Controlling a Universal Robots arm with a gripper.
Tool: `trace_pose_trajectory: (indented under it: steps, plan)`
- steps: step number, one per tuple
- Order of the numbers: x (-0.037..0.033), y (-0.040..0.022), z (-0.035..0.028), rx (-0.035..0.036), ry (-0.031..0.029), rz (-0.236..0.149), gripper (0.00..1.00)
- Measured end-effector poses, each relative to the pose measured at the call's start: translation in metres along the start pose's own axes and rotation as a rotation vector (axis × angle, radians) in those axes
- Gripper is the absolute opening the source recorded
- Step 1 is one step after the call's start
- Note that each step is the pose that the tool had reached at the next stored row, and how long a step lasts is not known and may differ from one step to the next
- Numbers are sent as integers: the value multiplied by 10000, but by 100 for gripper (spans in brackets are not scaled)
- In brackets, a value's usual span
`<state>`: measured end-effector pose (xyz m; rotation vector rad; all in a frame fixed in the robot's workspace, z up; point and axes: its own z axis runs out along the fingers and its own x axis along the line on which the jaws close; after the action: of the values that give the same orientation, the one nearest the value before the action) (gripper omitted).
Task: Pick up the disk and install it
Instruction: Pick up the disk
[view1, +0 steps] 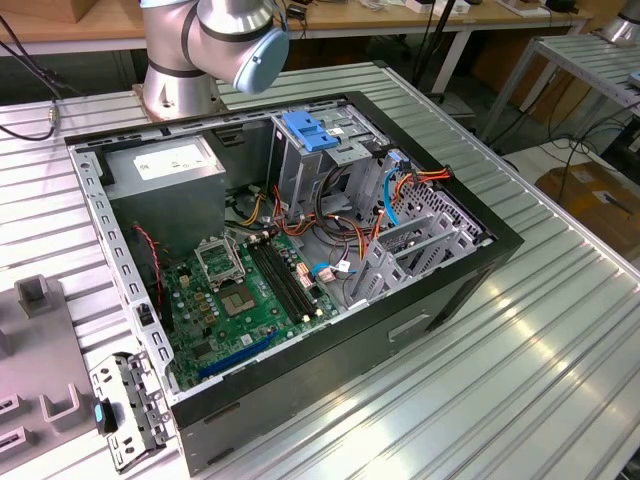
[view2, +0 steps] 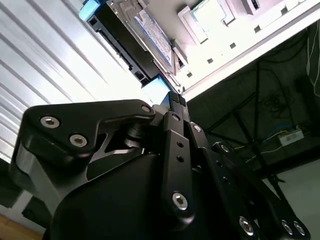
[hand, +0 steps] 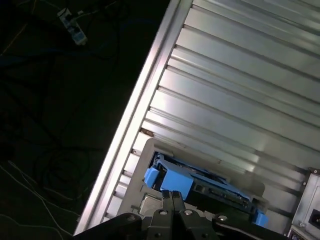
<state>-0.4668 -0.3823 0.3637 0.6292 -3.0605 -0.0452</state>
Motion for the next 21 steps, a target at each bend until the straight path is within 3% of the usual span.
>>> trace_pose_trajectory:
  steps: [5, 21]
  plan:
    - [0, 0, 0, 12, 36, -1122, 11]
    - [0, 0, 0, 45, 134, -4200, 11]
